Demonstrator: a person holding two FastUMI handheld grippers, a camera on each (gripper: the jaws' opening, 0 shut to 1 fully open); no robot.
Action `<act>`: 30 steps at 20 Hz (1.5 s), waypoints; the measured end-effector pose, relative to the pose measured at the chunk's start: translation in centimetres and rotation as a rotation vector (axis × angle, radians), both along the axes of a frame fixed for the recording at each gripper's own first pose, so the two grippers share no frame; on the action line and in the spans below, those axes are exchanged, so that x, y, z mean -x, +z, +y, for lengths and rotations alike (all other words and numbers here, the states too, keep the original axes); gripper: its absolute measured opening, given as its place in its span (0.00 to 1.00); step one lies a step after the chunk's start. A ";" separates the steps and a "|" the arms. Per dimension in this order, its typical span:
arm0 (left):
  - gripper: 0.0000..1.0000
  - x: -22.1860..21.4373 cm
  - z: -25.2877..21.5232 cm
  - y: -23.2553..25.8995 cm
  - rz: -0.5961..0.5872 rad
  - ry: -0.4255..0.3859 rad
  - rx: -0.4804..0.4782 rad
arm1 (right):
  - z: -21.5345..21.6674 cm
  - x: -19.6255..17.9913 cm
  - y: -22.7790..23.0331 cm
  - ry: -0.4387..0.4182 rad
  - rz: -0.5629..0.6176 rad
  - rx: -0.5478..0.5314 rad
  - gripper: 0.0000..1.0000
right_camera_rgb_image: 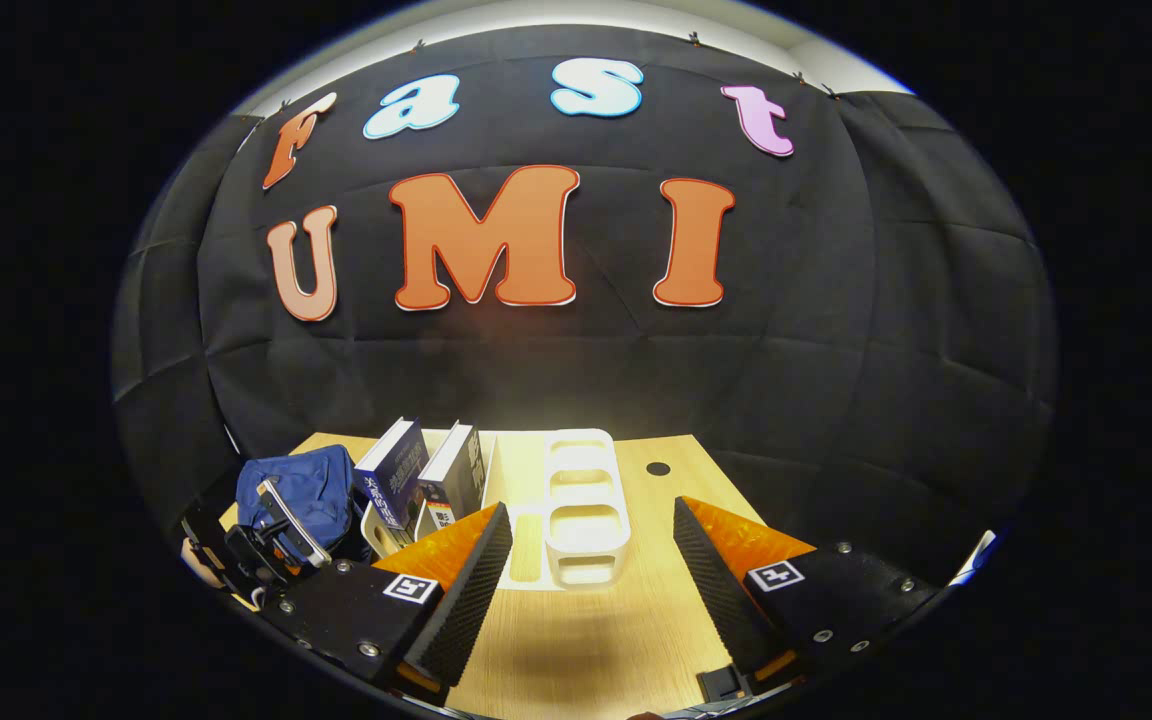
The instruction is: Open the schoolbag, grab two books from the bookshelf and put them into the schoolbag.
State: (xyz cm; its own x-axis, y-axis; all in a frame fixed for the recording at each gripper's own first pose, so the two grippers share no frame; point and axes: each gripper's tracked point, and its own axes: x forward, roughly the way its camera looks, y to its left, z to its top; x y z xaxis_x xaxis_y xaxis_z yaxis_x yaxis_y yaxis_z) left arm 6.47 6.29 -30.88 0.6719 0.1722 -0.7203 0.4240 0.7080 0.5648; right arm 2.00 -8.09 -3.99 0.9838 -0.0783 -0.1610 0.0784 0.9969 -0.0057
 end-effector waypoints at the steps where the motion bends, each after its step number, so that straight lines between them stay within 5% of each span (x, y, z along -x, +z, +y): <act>1: 0.03 -0.3 0.1 0.9 0.018 -0.006 0.006 | 0.3 -0.1 0.1 0.017 -0.003 -0.020 0.96; 8: 0.02 -1.7 1.8 7.2 0.175 -0.115 0.032 | 7.2 -0.1 0.9 0.230 0.037 -0.027 0.96; 14: 0.02 -5.7 5.5 14.1 0.226 -0.248 0.048 | 13.9 -1.9 2.2 0.259 0.089 -0.256 0.96; 20: 0.01 -12.0 10.3 18.4 0.200 -0.302 0.040 | 18.8 -5.7 3.9 0.235 0.114 -0.229 0.96; 27: 0.01 -14.4 11.2 18.6 0.177 -0.353 0.130 | 25.6 -12.4 3.2 0.340 0.442 -0.172 0.96; 30: 0.01 -14.6 11.5 18.1 0.182 -0.361 0.157 | 26.2 -16.5 0.7 0.303 0.611 -0.120 0.96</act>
State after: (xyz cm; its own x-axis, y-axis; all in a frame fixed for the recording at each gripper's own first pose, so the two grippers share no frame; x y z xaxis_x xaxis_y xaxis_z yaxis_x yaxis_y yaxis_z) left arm 21.07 17.84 -12.79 0.5289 -0.1718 -0.8311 0.7426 0.5678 0.3552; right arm 18.48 18.10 -3.31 0.6893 0.2386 -0.6840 -0.1855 0.9709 0.1517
